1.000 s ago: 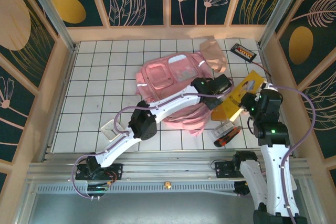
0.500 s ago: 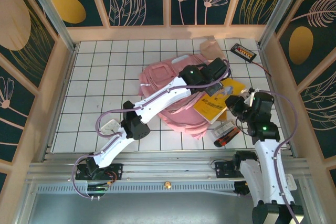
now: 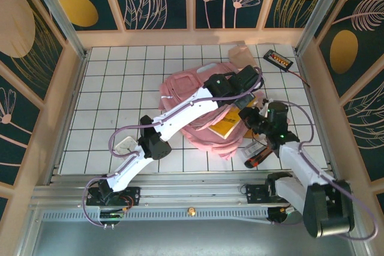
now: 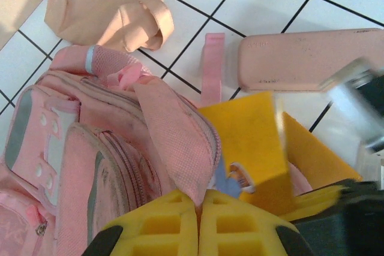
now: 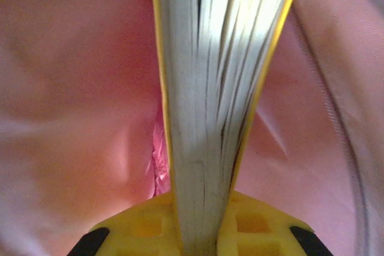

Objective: Pack books, pencil case, and school supplies into a backpack

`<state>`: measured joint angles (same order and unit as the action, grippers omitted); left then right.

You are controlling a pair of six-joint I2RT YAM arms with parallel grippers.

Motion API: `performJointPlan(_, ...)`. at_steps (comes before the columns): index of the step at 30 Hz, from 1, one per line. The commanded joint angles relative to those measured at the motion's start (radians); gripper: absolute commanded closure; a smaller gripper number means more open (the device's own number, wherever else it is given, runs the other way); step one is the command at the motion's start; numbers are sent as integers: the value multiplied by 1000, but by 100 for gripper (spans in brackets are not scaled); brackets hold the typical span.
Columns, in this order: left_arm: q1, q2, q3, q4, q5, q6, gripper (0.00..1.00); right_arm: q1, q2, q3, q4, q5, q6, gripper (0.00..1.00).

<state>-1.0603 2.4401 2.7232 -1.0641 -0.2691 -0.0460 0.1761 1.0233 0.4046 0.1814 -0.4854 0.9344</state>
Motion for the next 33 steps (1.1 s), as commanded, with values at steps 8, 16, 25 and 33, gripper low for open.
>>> performJointPlan(8,28,-39,83,32,34,-34,100,76,395,147,490,55,101,100)
performJointPlan(16,52,-31,87,35,59,-40,100,155,652,306,603,43,158,100)
performJointPlan(25,63,-5,100,29,71,-49,100,155,704,356,496,13,143,87)
performJointPlan(33,75,-10,103,20,28,-60,100,157,607,410,227,65,18,35)
